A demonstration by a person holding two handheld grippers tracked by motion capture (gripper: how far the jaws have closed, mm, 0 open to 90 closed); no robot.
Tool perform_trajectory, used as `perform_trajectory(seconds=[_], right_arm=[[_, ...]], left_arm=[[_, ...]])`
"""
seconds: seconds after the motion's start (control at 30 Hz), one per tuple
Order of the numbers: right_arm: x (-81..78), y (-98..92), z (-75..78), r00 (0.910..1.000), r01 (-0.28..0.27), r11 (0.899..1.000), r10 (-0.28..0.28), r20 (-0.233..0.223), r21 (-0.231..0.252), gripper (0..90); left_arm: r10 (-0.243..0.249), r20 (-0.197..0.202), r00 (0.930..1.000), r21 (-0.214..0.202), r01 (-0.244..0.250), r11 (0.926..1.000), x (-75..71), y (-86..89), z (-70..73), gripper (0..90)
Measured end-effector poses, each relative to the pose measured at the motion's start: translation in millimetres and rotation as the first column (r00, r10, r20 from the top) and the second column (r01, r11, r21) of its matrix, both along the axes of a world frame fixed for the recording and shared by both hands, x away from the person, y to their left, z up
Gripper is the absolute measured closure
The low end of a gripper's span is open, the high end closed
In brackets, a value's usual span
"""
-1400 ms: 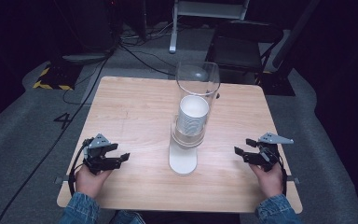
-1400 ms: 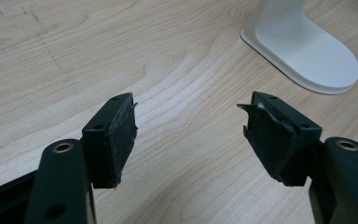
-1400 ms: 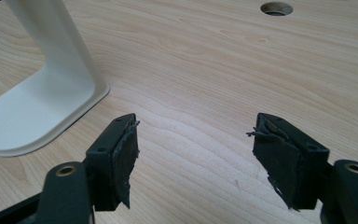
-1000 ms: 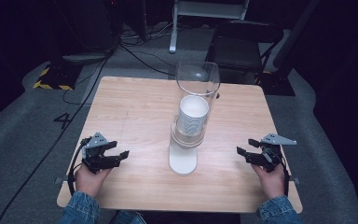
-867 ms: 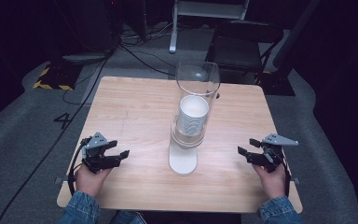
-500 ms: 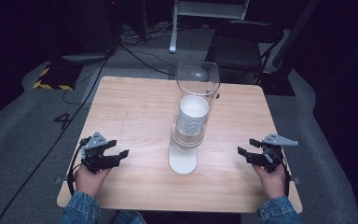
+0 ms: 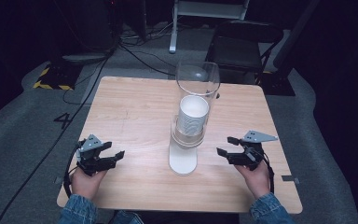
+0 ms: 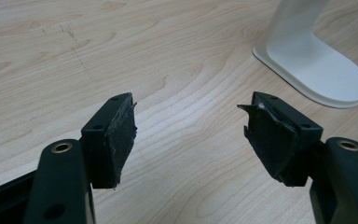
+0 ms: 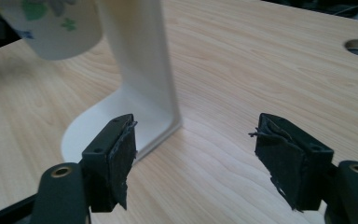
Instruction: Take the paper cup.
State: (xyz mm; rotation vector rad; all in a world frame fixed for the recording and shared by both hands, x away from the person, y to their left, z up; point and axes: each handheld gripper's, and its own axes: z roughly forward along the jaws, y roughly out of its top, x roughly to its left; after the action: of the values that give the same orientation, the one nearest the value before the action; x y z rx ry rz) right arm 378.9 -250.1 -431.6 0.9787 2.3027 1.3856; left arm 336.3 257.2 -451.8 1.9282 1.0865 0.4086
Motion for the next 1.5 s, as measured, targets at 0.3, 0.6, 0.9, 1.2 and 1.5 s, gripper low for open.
perform_trajectory(seconds=[0.3, 0.6, 0.9, 1.2, 1.5], right_arm=[[-3.1, 34.4, 5.9, 0.9934, -0.113, 0.993, 0.113, 0.020, 0.023, 28.3], [3.2, 76.5, 8.4, 0.9765, -0.213, 0.976, 0.210, 0.046, 0.050, 23.8], [6.6, 102.1, 5.4, 0.9703, -0.231, 0.969, 0.224, 0.092, 0.084, 19.4], [13.1, 110.1, 0.4, 0.9760, -0.206, 0.970, 0.195, 0.098, 0.125, 33.1], [12.2, 108.8, -0.9, 0.9733, -0.214, 0.970, 0.202, 0.109, 0.115, 35.9]], left_arm=[[-0.003, -0.004, 1.0000, 0.010, 0.003, 0.9999, -0.1, 0.3, -1.4, 32.7], [0.004, -0.012, 0.9999, 0.008, -0.004, 1.0000, -0.7, 1.8, -3.6, 32.7], [0.003, -0.015, 0.9999, 0.010, -0.003, 0.9999, -0.8, 2.0, -4.8, 32.7], [0.001, -0.014, 0.9999, 0.015, -0.001, 0.9999, -0.9, 3.5, -5.7, 32.7], [0.000, -0.013, 0.9999, 0.016, 0.000, 0.9999, -0.9, 3.5, -5.4, 32.7]])
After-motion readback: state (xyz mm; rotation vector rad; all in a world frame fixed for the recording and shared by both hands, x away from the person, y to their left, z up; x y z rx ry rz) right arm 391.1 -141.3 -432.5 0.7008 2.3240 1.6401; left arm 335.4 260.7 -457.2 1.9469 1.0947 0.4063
